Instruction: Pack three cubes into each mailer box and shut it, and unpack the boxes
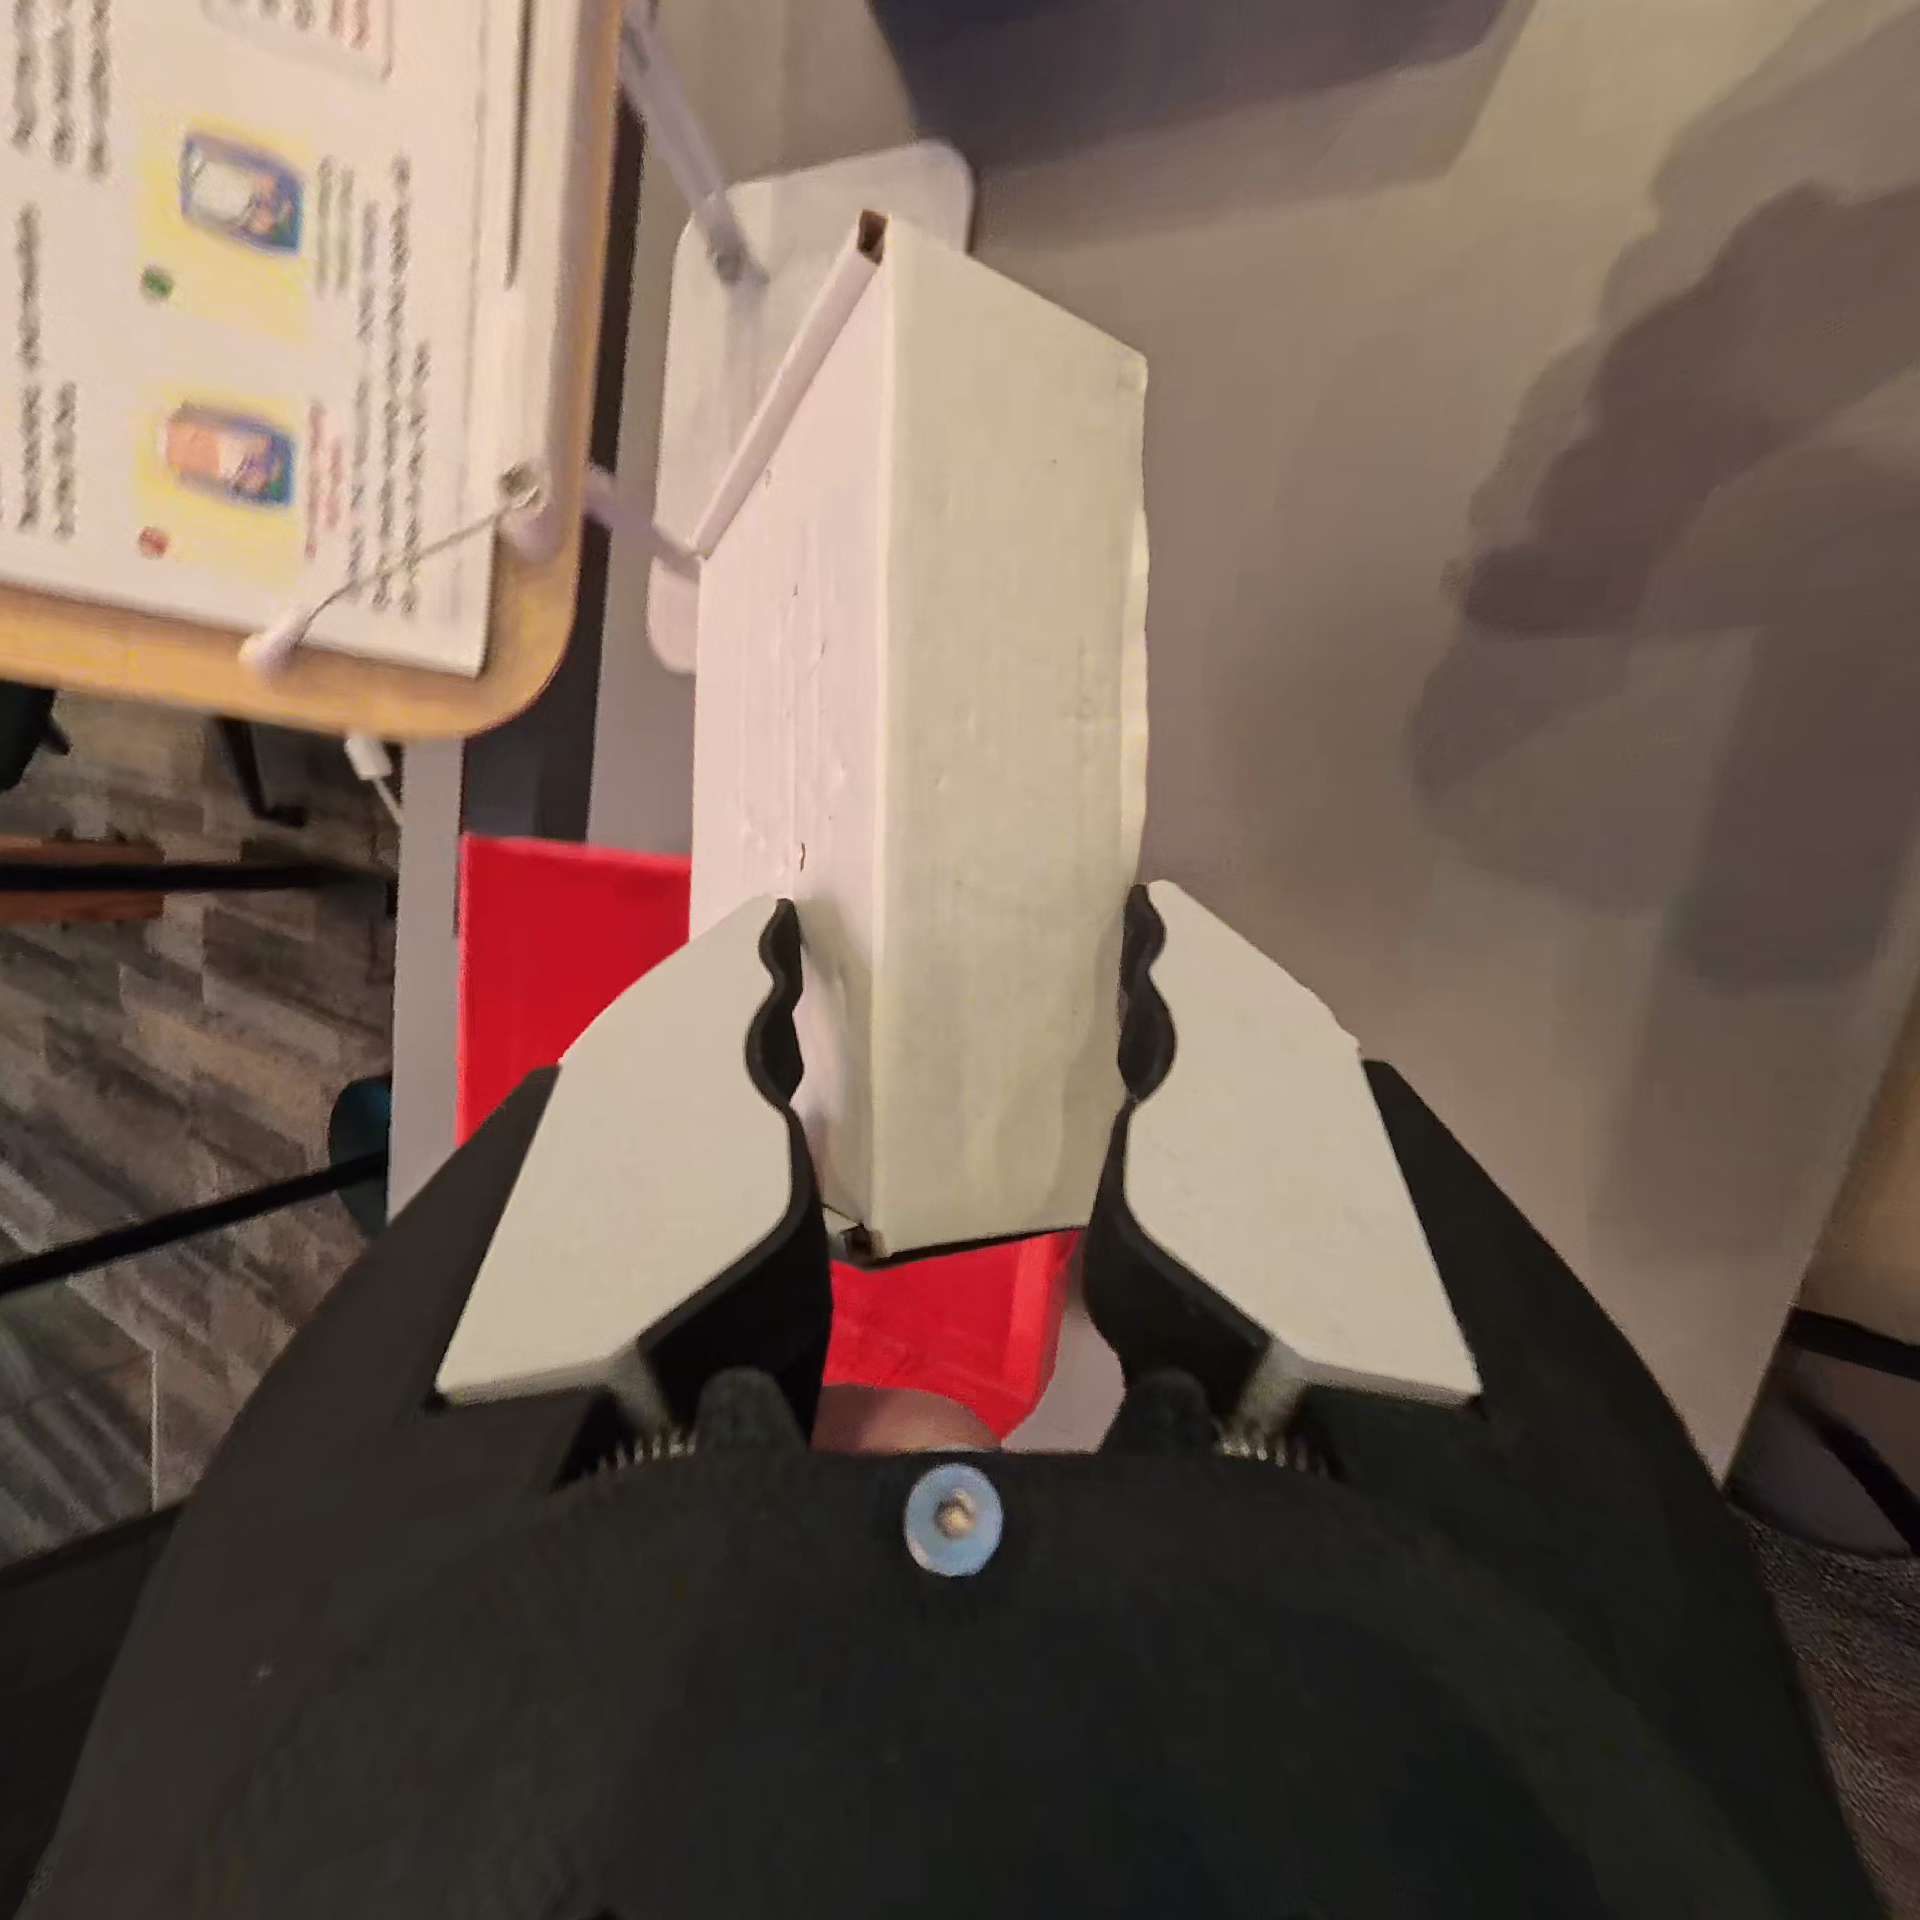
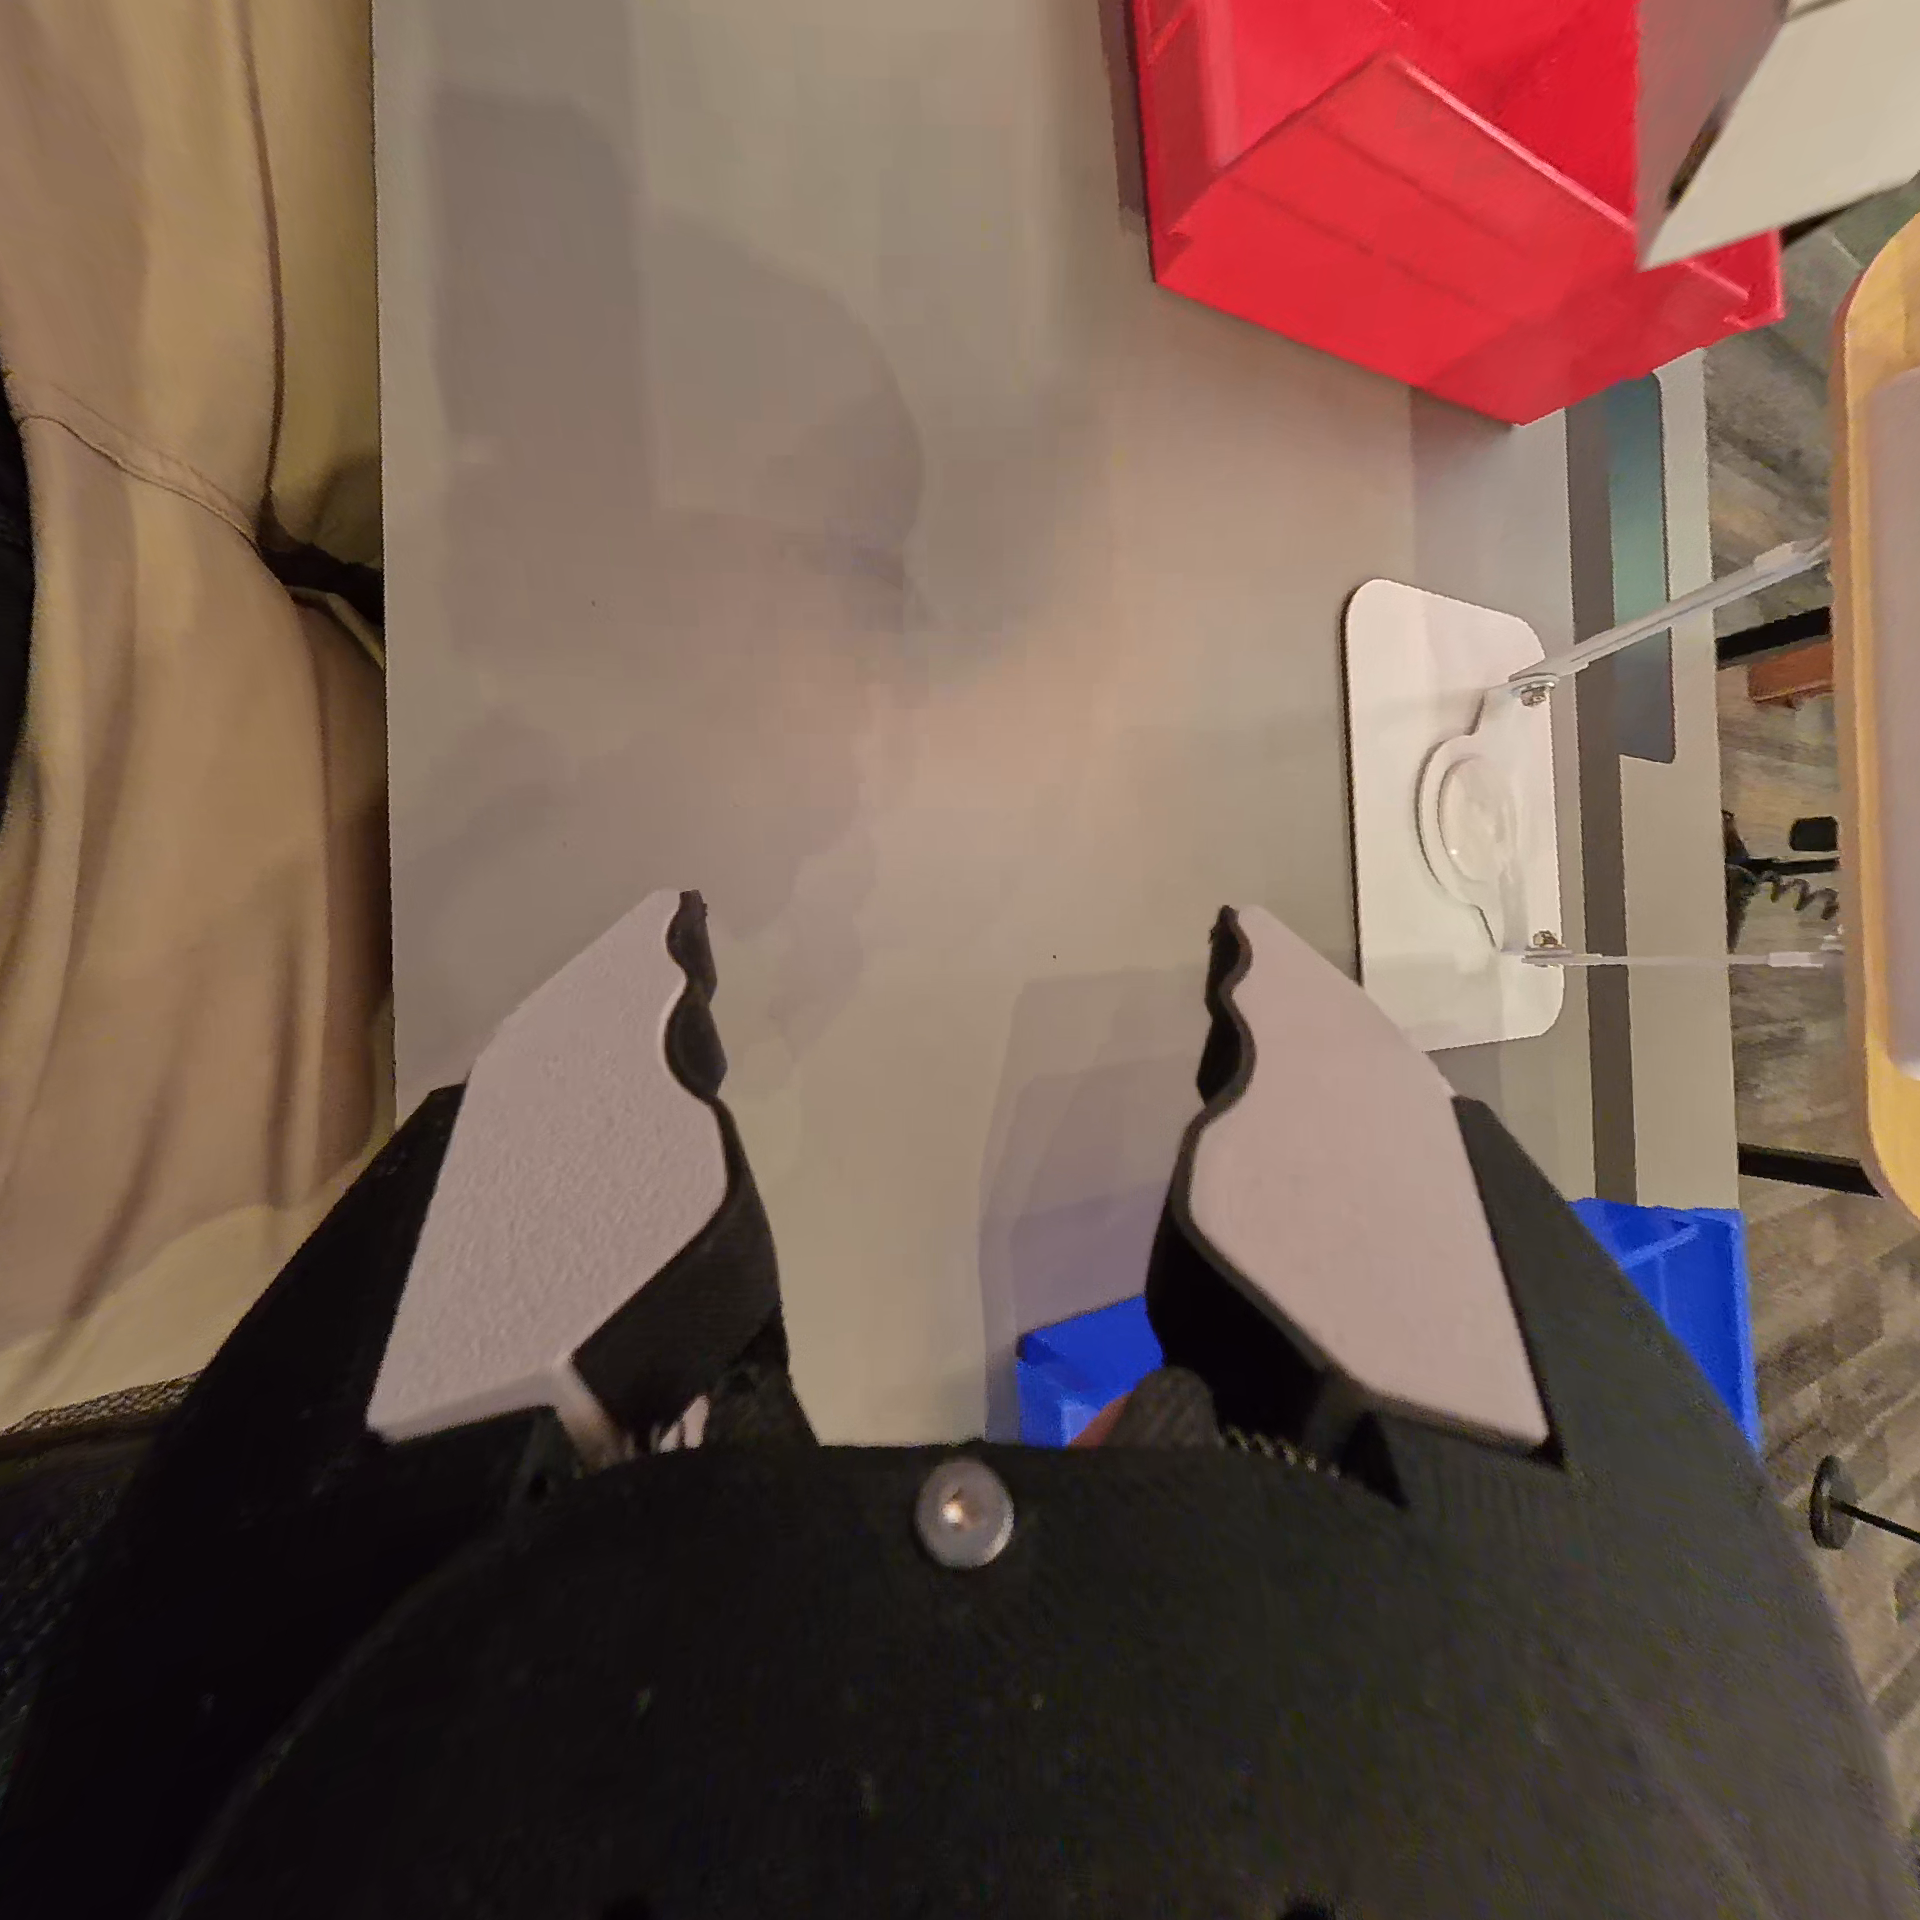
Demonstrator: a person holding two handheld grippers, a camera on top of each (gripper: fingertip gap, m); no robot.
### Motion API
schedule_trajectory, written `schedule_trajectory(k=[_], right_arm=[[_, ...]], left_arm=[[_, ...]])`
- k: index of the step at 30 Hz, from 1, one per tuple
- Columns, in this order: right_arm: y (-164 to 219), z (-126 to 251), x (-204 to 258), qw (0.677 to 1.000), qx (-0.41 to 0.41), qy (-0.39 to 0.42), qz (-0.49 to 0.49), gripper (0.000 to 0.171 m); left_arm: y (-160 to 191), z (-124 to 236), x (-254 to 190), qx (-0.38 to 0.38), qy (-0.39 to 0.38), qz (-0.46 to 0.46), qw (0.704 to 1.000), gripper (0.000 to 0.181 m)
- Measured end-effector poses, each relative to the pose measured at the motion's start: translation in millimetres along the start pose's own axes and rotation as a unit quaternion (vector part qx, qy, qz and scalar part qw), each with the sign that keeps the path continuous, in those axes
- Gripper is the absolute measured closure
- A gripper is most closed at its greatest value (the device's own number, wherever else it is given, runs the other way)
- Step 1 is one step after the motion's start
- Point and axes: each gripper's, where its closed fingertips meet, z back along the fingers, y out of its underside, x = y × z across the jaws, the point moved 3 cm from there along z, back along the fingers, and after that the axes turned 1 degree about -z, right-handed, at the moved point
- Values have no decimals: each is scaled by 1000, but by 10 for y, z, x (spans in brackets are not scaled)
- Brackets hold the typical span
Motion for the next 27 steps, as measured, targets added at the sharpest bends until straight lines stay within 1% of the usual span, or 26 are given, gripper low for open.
schedule_trajectory(k=[3, 7, 11, 15, 18, 22, 23, 24, 26, 27], right_arm=[[-14, 22, -50, 1000, -1, 28, 2, 80], [-33, 19, -127, 996, 5, 91, 19, 80], [12, -89, -241, 983, 38, 174, 53, 81], [20, -325, -297, 967, 66, 227, 95, 84], [96, -507, -328, 966, 94, 223, 97, 87], [226, -609, -420, 965, 125, 214, 84, 89], [254, -638, -393, 970, 129, 192, 77, 94], [272, -655, -375, 972, 132, 177, 79, 107], [271, -659, -381, 974, 131, 170, 79, 108], [273, -657, -390, 975, 129, 167, 74, 108]], left_arm=[[-308, -241, -299, -20, 45, -10, 999, 122], [-637, -679, -654, -44, 90, -10, 995, 122], [-825, -1059, -877, -53, 127, 2, 991, 122], [-954, -1228, -1025, -59, 172, 20, 983, 122], [-1003, -1286, -1078, -66, 186, 26, 980, 122], [-982, -1367, -1194, -65, 200, 20, 977, 122], [-976, -1389, -1202, -67, 195, 19, 978, 121], [-973, -1404, -1205, -71, 190, 19, 979, 121], [-971, -1388, -1210, -80, 183, 17, 980, 120], [-970, -1359, -1204, -89, 177, 17, 980, 115]])
